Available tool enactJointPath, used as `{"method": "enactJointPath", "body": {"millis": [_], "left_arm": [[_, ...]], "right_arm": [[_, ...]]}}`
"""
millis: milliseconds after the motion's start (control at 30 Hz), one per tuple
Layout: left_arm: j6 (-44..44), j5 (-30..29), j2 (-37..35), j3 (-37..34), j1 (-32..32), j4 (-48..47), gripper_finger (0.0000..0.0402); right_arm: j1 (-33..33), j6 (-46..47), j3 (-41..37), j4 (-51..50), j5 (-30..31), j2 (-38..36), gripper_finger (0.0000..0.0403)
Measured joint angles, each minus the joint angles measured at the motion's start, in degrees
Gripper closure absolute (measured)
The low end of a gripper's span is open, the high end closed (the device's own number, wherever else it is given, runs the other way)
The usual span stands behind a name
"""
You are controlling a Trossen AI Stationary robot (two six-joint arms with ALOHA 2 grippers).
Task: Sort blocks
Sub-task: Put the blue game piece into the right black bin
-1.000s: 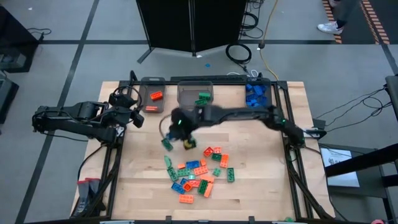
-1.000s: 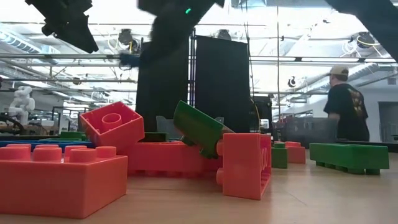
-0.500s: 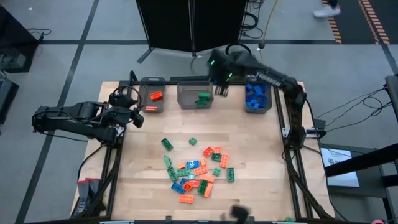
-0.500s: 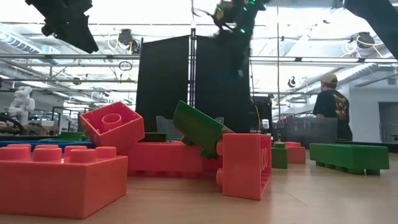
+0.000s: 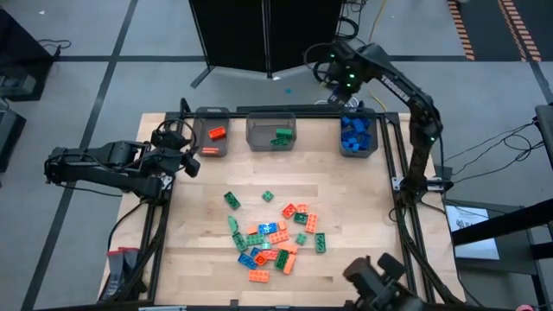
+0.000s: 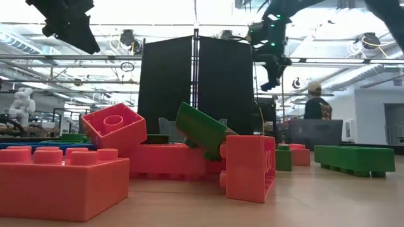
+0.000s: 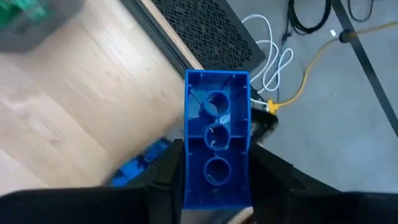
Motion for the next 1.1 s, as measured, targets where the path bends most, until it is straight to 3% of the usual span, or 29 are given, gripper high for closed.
{"method": "enactJointPath", "body": {"millis": [100, 233, 400, 567, 767, 1100], "left_arm": [[-1.1, 0.0, 0.0, 0.0, 0.0, 0.0, 0.0241], [-1.4, 0.0, 0.0, 0.0, 0.0, 0.0, 0.0241], [-1.2, -0.1, 0.0, 0.0, 0.0, 0.0, 0.0241], [-1.0, -0.9, 0.0, 0.0, 0.0, 0.0, 0.0241], [-0.9, -1.6, 0.0, 0.0, 0.0, 0.0, 0.0241], [-1.0, -1.6, 0.0, 0.0, 0.0, 0.0, 0.0241]], "right_arm": [[-1.4, -0.7, -8.0, 4.1, -2.4, -5.3, 0.0287], [-2.2, 1.5, -24.5, 14.6, -4.3, -16.3, 0.0287], [-2.5, 7.8, -43.9, 25.3, -4.1, -28.8, 0.0287], [-2.4, 15.9, -57.1, 32.9, -4.1, -35.7, 0.0287], [-2.4, 24.0, -65.4, 41.3, -3.9, -35.4, 0.0287], [-2.4, 27.0, -66.8, 45.7, -3.9, -28.4, 0.0285]]}}
